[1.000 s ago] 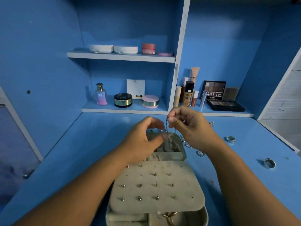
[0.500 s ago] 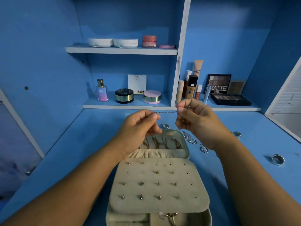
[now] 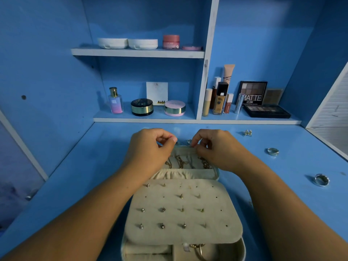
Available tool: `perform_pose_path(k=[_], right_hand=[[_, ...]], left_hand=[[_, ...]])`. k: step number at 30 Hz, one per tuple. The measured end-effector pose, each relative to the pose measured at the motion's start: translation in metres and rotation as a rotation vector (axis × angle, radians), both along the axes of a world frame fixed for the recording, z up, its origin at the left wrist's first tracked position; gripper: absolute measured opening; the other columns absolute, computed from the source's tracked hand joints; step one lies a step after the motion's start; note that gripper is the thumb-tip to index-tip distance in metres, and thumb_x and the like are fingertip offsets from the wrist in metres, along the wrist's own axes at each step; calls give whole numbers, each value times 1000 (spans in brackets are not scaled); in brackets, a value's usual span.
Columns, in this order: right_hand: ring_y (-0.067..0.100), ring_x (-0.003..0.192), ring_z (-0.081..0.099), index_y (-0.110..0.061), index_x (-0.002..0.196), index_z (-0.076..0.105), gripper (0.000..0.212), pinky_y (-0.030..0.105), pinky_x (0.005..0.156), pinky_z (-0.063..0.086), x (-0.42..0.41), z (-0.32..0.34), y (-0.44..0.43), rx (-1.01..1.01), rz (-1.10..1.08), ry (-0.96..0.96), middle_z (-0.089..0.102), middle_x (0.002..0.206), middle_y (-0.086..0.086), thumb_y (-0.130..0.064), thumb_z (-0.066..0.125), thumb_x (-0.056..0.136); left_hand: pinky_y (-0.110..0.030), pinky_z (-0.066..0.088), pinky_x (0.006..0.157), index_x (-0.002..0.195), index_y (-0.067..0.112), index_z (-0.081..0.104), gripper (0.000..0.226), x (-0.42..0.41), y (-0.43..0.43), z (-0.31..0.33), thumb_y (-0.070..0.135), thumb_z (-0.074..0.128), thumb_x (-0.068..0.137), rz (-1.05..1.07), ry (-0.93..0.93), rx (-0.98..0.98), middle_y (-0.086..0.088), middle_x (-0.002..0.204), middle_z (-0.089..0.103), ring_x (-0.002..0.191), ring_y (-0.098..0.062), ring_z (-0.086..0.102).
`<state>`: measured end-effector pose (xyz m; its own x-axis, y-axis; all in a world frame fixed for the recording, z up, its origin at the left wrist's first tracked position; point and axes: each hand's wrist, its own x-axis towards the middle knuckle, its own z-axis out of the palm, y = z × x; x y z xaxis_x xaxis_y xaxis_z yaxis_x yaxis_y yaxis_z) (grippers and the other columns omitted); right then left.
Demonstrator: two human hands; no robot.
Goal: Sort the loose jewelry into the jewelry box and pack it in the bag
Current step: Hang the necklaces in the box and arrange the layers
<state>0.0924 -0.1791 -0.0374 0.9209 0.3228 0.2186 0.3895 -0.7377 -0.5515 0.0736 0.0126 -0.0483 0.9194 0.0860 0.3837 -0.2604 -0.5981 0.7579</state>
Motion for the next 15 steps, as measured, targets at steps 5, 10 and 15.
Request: perform_pose_path(k=[5,10,15], right_hand=[[3,53,46,-31,87,63,18,11,51,39,2,-2,3,47,4,-18,55,71,-11,-13,57,88],[5,63,52,-27,91,69,17,13,56,41,3,-2,1,-51,-2,-4,62,78,-6,-16,55,89],[5,70,54,-21,96,69,19,22,64,44,3,-3,2,-80,-3,10,63,84,-8,-17,51,91]], left_hand=[[-20,52,61,88,27,74,3,4,5,-4,28,72,86,17,-5,13,14,73,70,60,-3,67],[-15,50,59,76,32,70,10,6,6,-5,28,74,84,-4,5,23,12,67,68,59,2,64],[-10,48,60,80,30,75,3,4,4,-6,29,74,83,-73,35,132,16,69,67,69,7,61]])
